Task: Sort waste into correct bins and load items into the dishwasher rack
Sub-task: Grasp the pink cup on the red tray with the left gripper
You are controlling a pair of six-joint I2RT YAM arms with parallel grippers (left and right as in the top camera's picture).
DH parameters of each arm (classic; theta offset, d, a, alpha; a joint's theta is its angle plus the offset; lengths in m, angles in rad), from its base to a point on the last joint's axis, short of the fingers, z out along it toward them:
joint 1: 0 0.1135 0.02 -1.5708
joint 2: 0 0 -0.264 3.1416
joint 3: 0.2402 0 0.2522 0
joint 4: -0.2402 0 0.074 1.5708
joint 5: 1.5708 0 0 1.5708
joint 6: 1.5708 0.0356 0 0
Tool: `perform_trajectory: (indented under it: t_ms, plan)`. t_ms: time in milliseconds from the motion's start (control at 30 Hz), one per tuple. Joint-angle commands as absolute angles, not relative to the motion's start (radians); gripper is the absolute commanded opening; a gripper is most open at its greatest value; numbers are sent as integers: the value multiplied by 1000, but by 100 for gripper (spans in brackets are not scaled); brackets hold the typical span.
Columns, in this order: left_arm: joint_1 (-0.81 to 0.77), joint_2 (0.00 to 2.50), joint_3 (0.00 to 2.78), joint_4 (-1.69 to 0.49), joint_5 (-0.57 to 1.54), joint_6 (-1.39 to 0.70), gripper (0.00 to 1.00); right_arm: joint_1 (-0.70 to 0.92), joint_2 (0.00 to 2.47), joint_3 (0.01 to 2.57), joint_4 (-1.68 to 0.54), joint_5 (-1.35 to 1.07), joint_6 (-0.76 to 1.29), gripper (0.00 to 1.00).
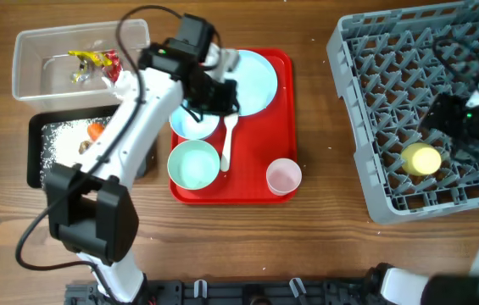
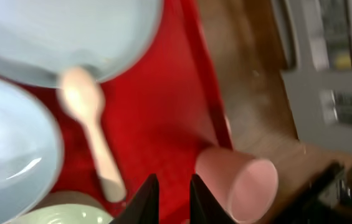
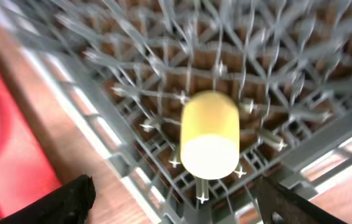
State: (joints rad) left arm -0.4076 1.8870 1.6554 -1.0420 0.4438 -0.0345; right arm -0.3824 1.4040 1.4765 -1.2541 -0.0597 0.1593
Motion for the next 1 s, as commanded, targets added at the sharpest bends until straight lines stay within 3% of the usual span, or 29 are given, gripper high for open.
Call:
perform_trajectory:
  t_ms: [0,33,167,267,433,467,533,700,800,833,967]
  plan:
    - [-562,1900,1653,-1072,522,144,30,-386,1303,1498,-1250,-99,130,86]
    - [-606,1900,1653,-1076,493,154,36,-386,1293,1498,-1251,-99,130,86]
    - [-767,1935,1653,-1078,143,75,46,-386,1298,1497,-1262,-99,105,86]
    - [-788,1993,1653,-1082,114,43,54,-386,1299,1497,-1261,-107,104,86]
    - [-788,2077,1653,-1082,113,43,41,-386,1300,1497,-1261,-107,105,86]
    - [-788,2081,1653,-1082,113,43,32,-386,1300,1497,-1261,-107,105,86]
    - [-788,2082,1653,-1082,114,43,4,-386,1300,1497,-1261,-107,105,87]
    - [-774,2067,1671,-1095,106,37,4,-386,1299,1497,-1262,-146,101,87]
    - [-713,2027,1737,-1126,118,-27,4,-384,1299,1497,-1263,-289,42,87]
    - [-674,2005,1763,-1127,171,-53,4,-378,1300,1497,-1254,-377,12,87]
    - [-474,1945,1794,-1024,717,-61,4,-294,1300,1497,-1151,-671,-52,86]
